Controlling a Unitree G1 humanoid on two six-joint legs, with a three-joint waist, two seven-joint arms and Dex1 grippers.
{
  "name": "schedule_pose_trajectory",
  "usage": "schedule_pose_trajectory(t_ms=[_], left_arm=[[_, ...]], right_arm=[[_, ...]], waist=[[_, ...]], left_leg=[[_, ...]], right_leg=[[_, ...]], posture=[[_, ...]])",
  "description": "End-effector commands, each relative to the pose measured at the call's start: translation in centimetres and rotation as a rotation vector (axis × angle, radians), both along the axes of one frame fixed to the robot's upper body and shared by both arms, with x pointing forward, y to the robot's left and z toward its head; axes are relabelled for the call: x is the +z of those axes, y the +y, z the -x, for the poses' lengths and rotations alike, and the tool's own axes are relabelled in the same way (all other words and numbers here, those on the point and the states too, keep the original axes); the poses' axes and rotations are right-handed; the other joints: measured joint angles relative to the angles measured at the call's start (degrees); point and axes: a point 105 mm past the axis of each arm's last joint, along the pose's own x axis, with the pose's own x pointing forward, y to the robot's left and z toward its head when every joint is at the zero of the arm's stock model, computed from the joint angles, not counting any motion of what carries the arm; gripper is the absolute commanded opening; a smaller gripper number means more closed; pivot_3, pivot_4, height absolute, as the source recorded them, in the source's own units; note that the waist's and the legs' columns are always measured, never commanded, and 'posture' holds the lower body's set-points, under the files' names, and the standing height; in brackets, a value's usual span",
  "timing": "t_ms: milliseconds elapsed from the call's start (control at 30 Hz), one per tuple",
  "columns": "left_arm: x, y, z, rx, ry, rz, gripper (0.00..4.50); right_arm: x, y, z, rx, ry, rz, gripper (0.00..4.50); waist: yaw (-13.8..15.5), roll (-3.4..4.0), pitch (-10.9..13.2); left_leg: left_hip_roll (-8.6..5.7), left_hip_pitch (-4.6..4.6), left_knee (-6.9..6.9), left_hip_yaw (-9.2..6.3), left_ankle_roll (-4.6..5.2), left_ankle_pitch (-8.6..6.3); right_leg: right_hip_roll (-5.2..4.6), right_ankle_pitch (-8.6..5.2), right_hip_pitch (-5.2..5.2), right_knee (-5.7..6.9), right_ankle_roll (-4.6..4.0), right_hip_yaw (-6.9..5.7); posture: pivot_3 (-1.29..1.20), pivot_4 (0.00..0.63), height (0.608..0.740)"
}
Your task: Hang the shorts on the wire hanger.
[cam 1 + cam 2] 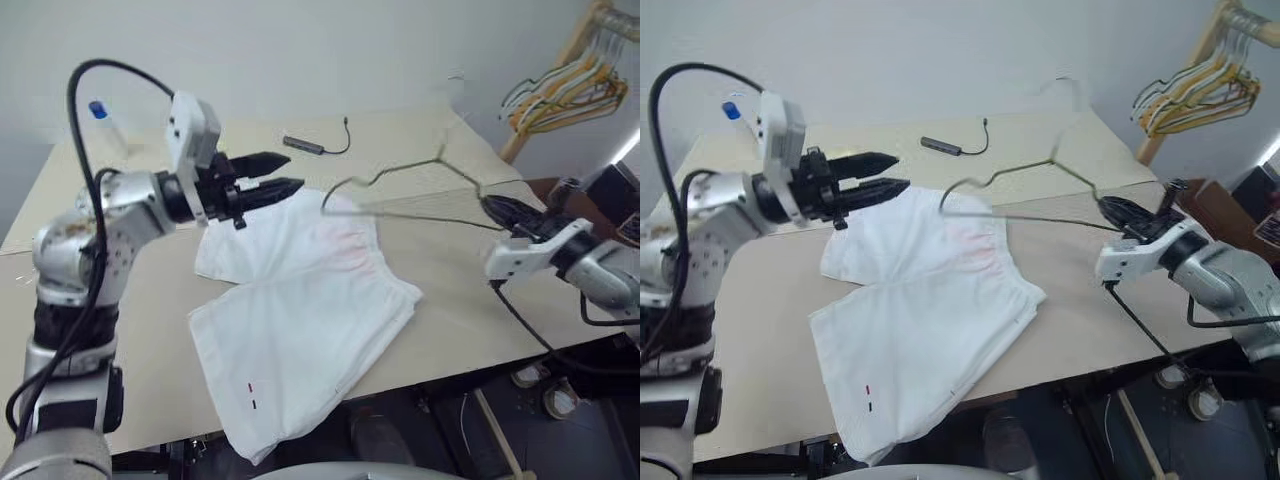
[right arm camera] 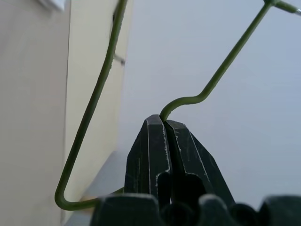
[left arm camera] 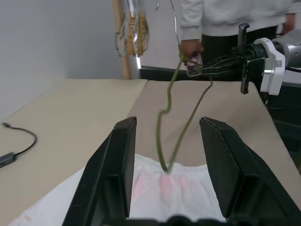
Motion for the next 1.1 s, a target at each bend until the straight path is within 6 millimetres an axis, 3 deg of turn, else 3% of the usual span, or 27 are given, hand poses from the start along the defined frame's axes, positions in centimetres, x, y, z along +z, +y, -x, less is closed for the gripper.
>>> schedule_pose_trajectory(t_ms=[33,233,367,567,667,867,1033,1067,1100], left_arm=[[-0.5,-0.4,-0.7,-0.077,0.048,-0.065,2.66],[-2.2,-2.2,-1.5,-0.176,0.085,-0.189,4.36],[-3.9,-3.5,-0.9,-0.233,0.097,-0.289,4.47],[-6.9,-3.3,-0.8,-0.222,0.128,-0.454,4.47],[-7.0,-3.4,-1.3,-0.178,0.134,-0.447,3.99],[-6.0,-3.5,-2.2,-0.112,0.114,-0.388,2.29],[-6.3,-3.0,-2.5,-0.049,0.105,-0.384,0.84],[-6.4,-3.0,-2.7,-0.027,0.097,-0.39,0.84],[-6.4,-2.8,-2.8,-0.012,0.095,-0.388,0.8]], right_arm=[[1.8,1.2,-0.3,0.097,-0.076,0.057,0.0],[2.9,3.2,-1.4,0.154,-0.122,0.068,0.0],[3.5,4.0,-1.8,0.17,-0.147,0.057,0.0],[4.4,4.4,-1.9,0.177,-0.182,0.054,0.0],[4.7,4.5,-1.9,0.176,-0.198,0.059,0.0],[4.8,4.8,-1.7,0.198,-0.23,0.101,0.0],[4.9,4.9,-1.6,0.219,-0.251,0.118,0.0],[4.9,5.0,-1.5,0.224,-0.252,0.116,0.0],[4.9,5.0,-1.5,0.226,-0.251,0.11,0.4]], waist=[[-1.15,0.0,0.0],[-3.93,0.0,0.0],[-5.11,0.01,0.0],[-5.61,0.01,-0.01],[-5.61,0.01,-0.01],[-5.45,0.01,-0.01],[-5.57,0.02,-0.01],[-5.57,0.02,-0.01],[-5.55,0.02,-0.01]], left_leg=[[-0.01,-0.02,0.0,-0.03,0.0,0.0],[-0.04,0.0,0.03,-0.41,0.0,0.01],[-0.11,0.1,0.04,-0.78,-0.01,0.02],[-0.15,0.22,0.07,-0.89,-0.01,0.02],[-0.14,0.26,0.08,-0.9,-0.01,0.02],[-0.23,0.26,0.21,-0.94,0.0,0.02],[-0.24,0.27,0.26,-0.95,-0.01,0.02],[-0.24,0.28,0.26,-0.95,-0.01,0.02],[-0.23,0.27,0.29,-0.96,0.0,0.02]], right_leg=[[0.0,0.0,-0.01,0.01,-0.01,0.0],[-0.04,0.06,0.05,0.09,0.01,-0.03],[-0.07,0.08,0.16,0.19,0.03,-0.02],[-0.09,0.09,0.3,0.25,0.04,-0.04],[-0.08,0.09,0.3,0.33,0.04,-0.03],[-0.15,0.07,0.29,0.58,0.07,-0.03],[-0.15,0.06,0.28,0.69,0.07,-0.01],[-0.15,0.07,0.28,0.69,0.07,-0.01],[-0.15,0.07,0.28,0.69,0.07,-0.02]], posture=[[-0.24,0.0,0.74],[-0.25,0.0,0.74],[-0.25,0.0,0.74],[-0.25,0.0,0.74],[-0.25,0.0,0.74],[-0.25,0.0,0.74],[-0.25,0.0,0.74],[-0.25,0.0,0.74],[-0.25,0.0,0.74]])
